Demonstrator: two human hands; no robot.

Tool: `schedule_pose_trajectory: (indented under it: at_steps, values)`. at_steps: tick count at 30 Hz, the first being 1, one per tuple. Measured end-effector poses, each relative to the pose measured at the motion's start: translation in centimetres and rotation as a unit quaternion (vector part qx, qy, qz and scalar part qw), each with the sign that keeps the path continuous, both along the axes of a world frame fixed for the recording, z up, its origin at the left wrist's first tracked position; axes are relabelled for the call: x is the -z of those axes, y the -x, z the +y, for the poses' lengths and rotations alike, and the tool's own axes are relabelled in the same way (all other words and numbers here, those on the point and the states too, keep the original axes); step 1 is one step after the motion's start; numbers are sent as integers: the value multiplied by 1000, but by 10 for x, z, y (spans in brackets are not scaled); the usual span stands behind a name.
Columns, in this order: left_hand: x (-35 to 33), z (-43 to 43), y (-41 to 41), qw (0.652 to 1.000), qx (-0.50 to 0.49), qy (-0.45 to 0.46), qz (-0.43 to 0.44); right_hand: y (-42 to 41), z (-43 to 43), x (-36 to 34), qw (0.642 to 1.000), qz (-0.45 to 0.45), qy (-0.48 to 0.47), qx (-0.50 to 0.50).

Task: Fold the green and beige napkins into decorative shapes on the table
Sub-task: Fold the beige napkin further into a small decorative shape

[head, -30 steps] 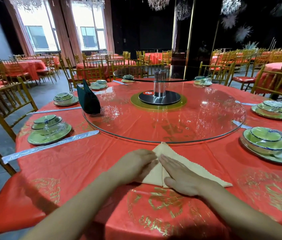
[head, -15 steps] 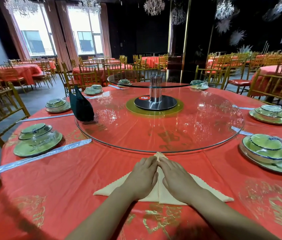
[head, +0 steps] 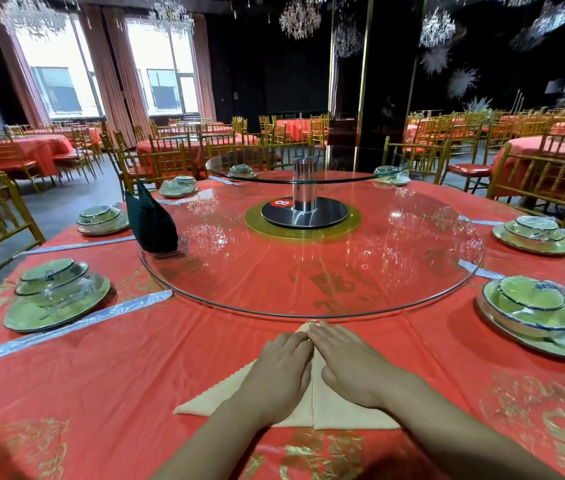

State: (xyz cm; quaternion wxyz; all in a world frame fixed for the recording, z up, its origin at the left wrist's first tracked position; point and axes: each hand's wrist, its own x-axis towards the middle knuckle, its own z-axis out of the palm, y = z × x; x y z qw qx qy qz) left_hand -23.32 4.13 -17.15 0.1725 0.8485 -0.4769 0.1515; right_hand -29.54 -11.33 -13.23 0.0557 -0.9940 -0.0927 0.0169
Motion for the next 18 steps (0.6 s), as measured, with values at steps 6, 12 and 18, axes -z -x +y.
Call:
schedule_pose_trajectory:
  at_steps: [6, 12, 18]
  values:
    - [-23, -3, 4, 995, -20, -32, 97, 3, -1, 2, 998, 20, -57, 10]
    - [-34, -21, 13, 987, -103, -125, 15, 7, -7, -8, 988, 33, -148, 25]
    - [-19, -17, 18, 988, -67, -134, -28, 10, -6, 0, 998, 9, -62, 10]
